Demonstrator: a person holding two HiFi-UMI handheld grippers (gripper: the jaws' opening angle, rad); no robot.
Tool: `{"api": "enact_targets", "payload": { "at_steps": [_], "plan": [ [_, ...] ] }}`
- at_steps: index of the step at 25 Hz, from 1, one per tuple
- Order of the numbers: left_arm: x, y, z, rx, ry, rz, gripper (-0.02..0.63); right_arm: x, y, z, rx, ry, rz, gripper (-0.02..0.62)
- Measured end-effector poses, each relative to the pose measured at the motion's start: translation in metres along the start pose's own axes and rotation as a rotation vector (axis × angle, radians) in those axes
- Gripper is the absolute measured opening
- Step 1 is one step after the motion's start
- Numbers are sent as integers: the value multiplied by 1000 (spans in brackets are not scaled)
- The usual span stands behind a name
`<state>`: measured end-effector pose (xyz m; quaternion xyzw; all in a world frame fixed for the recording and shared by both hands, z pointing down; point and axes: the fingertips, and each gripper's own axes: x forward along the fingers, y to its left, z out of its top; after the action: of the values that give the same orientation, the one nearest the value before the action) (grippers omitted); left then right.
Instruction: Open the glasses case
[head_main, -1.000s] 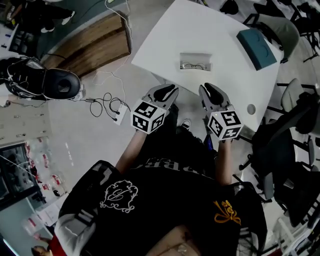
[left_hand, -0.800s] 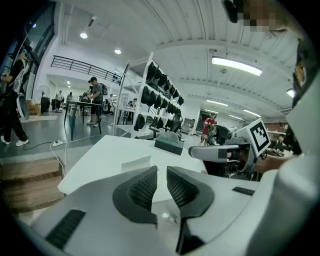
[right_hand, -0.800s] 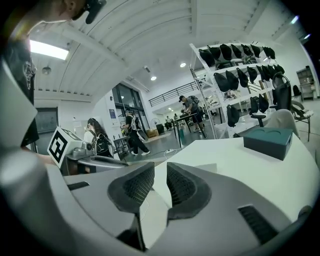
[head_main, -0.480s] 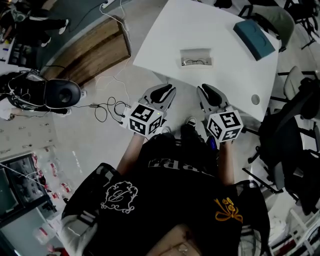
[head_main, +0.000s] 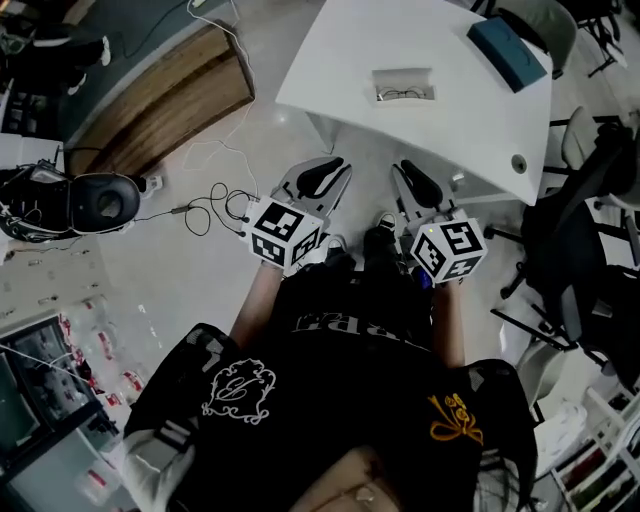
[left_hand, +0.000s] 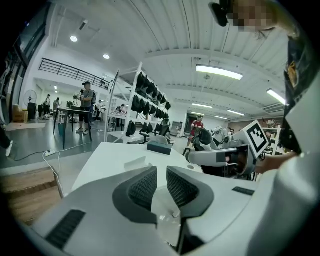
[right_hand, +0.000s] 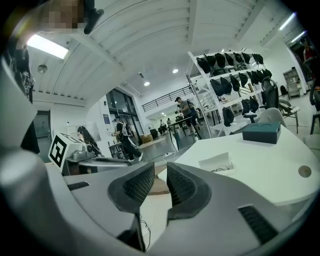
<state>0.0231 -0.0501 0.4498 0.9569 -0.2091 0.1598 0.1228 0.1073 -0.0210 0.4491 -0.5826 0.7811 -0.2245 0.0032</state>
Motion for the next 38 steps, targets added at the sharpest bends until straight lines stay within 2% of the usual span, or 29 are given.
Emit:
{"api": "enact_targets", "payload": {
  "at_steps": [6, 12, 19, 23, 28, 38],
  "plan": [
    [-44, -10, -12, 24, -24, -61, 67, -13, 48, -18, 39, -18, -21, 71],
    [-69, -32, -25, 39, -36, -158, 67, -31, 80, -29, -12, -24, -71, 44],
    [-81, -51, -33, 53, -55, -236, 46, -43, 101, -35, -66, -36, -108, 15],
    [-85, -56, -27, 58, -73, -262, 35, -46, 106, -33, -58, -54, -110, 14],
    [-90, -58, -20, 75, -81, -276, 32, -47, 110, -28, 1, -85, -91, 14],
    [-95, -62, -17, 87, -83, -293, 32, -48, 113, -30, -5, -67, -88, 14]
  ]
}}
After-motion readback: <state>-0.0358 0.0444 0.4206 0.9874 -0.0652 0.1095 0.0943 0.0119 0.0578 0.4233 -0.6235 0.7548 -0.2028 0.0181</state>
